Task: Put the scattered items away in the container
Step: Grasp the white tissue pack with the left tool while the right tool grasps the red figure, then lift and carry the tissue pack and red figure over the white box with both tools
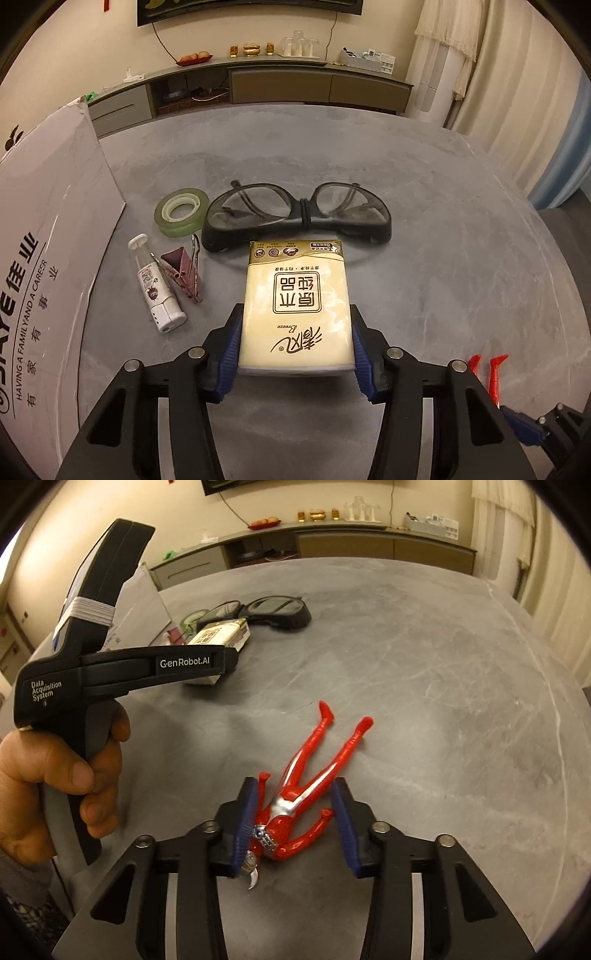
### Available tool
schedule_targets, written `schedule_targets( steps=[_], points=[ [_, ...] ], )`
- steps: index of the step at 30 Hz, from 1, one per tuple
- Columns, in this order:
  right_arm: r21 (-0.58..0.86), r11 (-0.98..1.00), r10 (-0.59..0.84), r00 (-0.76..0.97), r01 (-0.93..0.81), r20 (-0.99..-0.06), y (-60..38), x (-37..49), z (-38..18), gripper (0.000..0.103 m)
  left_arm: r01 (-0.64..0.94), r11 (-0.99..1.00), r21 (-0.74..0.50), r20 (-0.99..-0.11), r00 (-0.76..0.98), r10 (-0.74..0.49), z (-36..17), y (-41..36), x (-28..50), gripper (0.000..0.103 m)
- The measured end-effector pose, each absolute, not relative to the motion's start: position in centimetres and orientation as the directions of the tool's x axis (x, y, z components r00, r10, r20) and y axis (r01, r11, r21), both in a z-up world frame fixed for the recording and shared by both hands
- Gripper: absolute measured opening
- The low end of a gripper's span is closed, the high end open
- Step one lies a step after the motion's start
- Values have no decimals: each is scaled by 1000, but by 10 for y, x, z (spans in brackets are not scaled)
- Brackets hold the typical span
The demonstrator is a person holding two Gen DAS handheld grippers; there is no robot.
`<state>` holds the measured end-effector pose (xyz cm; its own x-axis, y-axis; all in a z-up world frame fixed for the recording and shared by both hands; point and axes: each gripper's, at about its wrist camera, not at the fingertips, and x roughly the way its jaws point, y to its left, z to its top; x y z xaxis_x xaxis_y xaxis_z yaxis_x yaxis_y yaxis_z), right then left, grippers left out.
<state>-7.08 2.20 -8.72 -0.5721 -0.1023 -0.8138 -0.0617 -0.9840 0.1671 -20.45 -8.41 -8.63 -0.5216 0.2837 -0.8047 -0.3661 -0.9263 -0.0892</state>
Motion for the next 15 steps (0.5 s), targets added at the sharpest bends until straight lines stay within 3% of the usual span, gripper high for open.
schedule_targets(
  steps=[4,8,15],
  points=[
    [253,-965,-169,-576,-68,-800,32,-63,-84,30,-372,-923,-101,-793,-529,300,-78,-85,-196,53],
    [321,-945,-222,-591,-66,-775,38,-56,-77,12,-376,-918,-122,-782,-533,323,-69,-89,-190,53],
    [334,-940,-233,-586,-68,-776,36,-59,-80,15,-382,-916,-121,-767,-549,331,-54,-102,-182,53]
  ],
)
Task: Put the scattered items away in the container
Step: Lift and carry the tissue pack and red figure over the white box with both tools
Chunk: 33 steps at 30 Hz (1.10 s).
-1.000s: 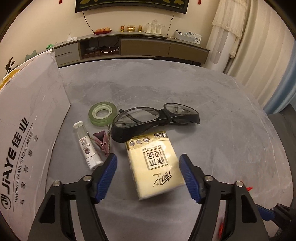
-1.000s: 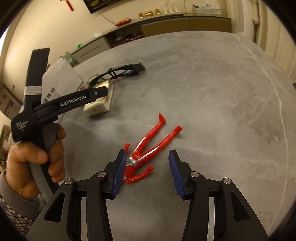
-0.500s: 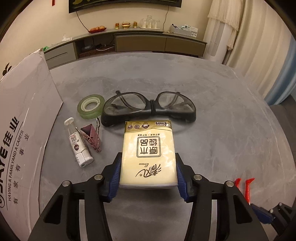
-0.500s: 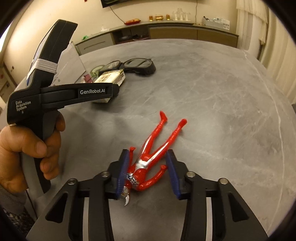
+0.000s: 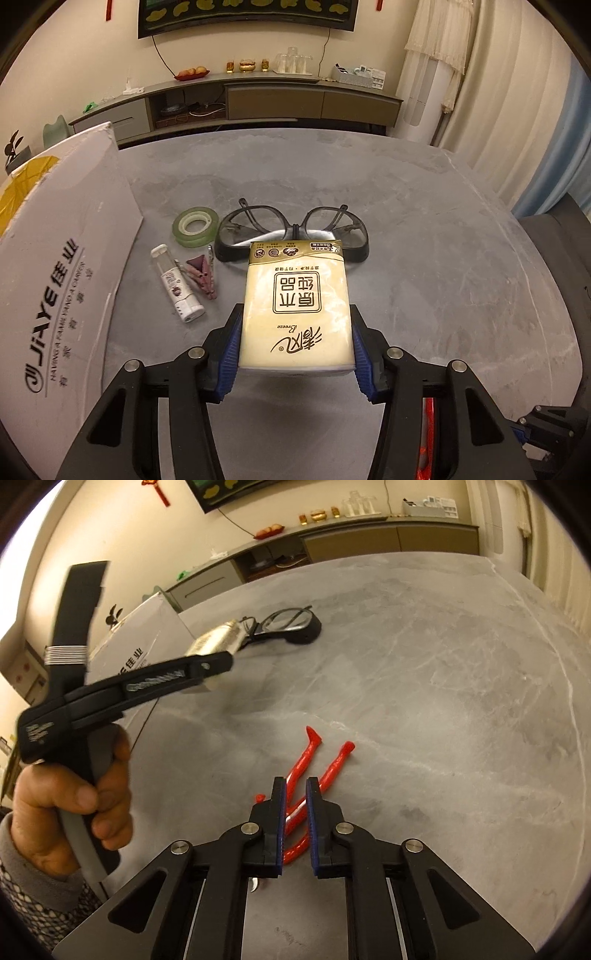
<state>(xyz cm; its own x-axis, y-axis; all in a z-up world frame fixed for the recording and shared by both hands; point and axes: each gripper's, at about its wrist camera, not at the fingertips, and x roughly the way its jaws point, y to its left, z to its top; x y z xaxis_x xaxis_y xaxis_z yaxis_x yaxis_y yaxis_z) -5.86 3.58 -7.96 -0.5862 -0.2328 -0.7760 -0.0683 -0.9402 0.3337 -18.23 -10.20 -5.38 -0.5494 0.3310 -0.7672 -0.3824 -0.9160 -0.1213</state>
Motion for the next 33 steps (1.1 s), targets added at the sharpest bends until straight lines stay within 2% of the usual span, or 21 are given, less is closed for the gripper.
schedule_targets(
  steps=[1,2,4,7,11,13,14,19,21,22,23,31,33],
  points=[
    [337,-938,-232,-584,-77,-778,36,-58,-80,20,-379,-916,-128,-767,-548,334,-51,-105,-179,53],
    [336,-939,-230,-583,-78,-779,34,-58,-80,34,-375,-917,-138,-766,-547,339,-48,-109,-177,53],
    [318,-944,-212,-585,-83,-783,30,-56,-79,43,-373,-915,-154,-762,-545,351,-43,-116,-172,53],
    [265,-962,-182,-577,-62,-796,18,-57,-81,48,-372,-912,-172,-754,-547,365,-34,-125,-167,53],
    [179,-983,-133,-553,-29,-822,0,-60,-92,49,-380,-908,-175,-741,-556,375,-23,-136,-157,53],
    [126,-992,-106,-562,3,-820,-9,-58,-93,44,-384,-907,-174,-735,-562,380,-18,-140,-152,53],
    [123,-992,-109,-566,14,-817,-11,-57,-92,37,-385,-906,-175,-731,-566,382,-15,-142,-149,53],
    [109,-992,-126,-584,64,-802,-22,-52,-84,29,-395,-902,-175,-713,-581,393,-1,-150,-138,53],
    [105,-991,-131,-599,78,-790,-26,-48,-78,20,-395,-902,-173,-707,-588,393,4,-154,-135,53],
    [99,-992,-130,-608,84,-783,-28,-46,-75,11,-392,-903,-173,-704,-592,392,7,-156,-133,53],
    [100,-991,-135,-609,91,-781,-29,-45,-72,9,-390,-904,-174,-701,-596,392,9,-159,-131,53],
    [190,-979,-195,-579,69,-792,-20,-47,-79,9,-373,-913,-166,-685,-622,379,23,-180,-118,53],
    [213,-976,-196,-582,40,-789,-15,-47,-79,18,-375,-913,-163,-679,-629,379,27,-184,-115,53]
  ],
)
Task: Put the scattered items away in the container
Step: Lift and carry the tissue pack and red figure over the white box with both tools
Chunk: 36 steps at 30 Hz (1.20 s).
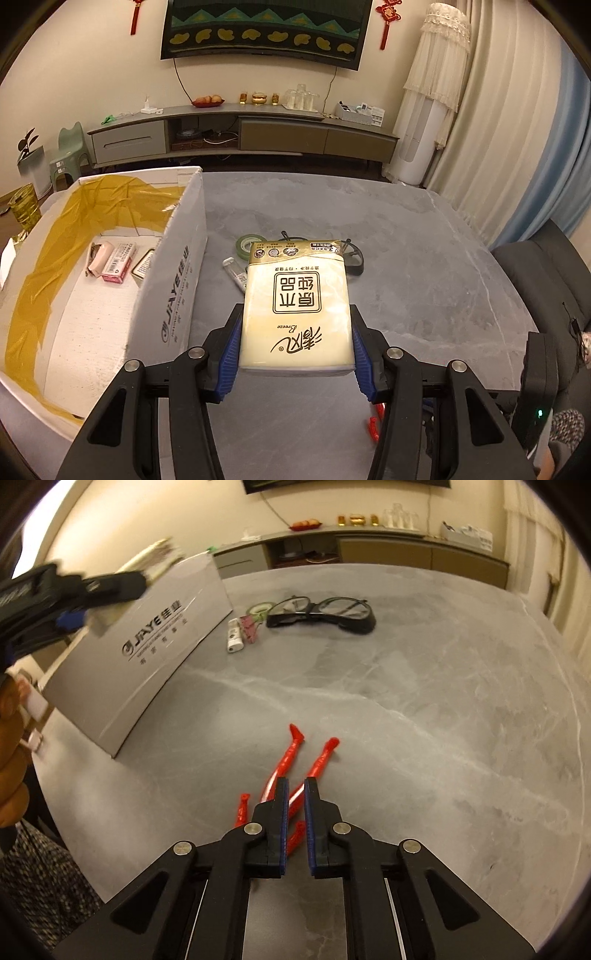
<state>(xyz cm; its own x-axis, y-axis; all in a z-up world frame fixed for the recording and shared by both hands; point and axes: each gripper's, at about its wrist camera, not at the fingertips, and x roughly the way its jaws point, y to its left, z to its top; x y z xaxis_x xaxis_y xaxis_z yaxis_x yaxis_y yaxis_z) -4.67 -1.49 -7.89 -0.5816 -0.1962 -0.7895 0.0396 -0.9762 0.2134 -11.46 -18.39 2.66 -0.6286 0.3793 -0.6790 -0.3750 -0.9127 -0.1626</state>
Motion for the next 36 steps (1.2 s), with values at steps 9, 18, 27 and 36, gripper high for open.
schedule_targets(
  steps=[9,18,27,36],
  points=[
    [158,-987,-153,-575,41,-804,-38,-44,-94,57,-385,-909,-159,-669,-635,386,37,-198,-105,53],
    [36,-989,-114,-599,142,-792,-66,-36,-97,47,-378,-915,-145,-665,-647,373,42,-213,-96,53],
    [46,-989,-124,-625,139,-771,-65,-32,-85,27,-361,-923,-135,-653,-668,357,46,-230,-88,53],
    [1,-994,-71,-622,112,-780,-65,-32,-98,40,-363,-922,-135,-646,-673,360,50,-234,-83,53]
  ],
)
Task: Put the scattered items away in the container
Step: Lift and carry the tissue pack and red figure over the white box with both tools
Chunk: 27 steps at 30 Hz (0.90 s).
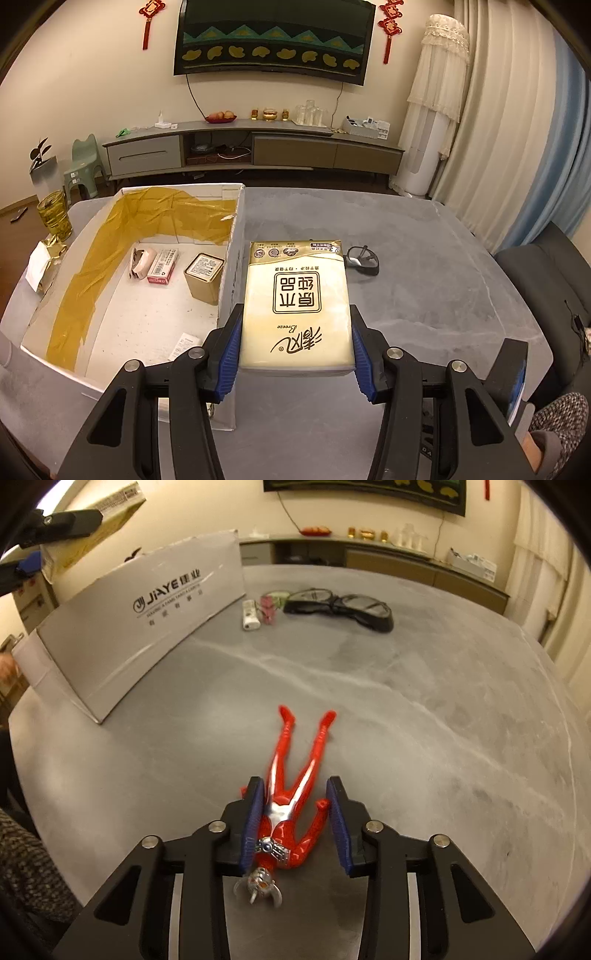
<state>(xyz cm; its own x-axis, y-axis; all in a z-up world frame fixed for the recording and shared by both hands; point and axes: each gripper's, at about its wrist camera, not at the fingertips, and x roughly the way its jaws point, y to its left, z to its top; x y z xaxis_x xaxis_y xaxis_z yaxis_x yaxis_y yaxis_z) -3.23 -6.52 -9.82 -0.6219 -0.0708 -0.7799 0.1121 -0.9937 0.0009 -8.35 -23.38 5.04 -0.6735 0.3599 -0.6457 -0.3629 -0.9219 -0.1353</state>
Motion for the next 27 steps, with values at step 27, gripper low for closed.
schedule_targets(
  steps=[27],
  points=[
    [64,-985,-158,-669,163,-726,-87,-33,-59,34,-347,-919,-188,-640,-667,383,52,-253,-86,53]
  ],
)
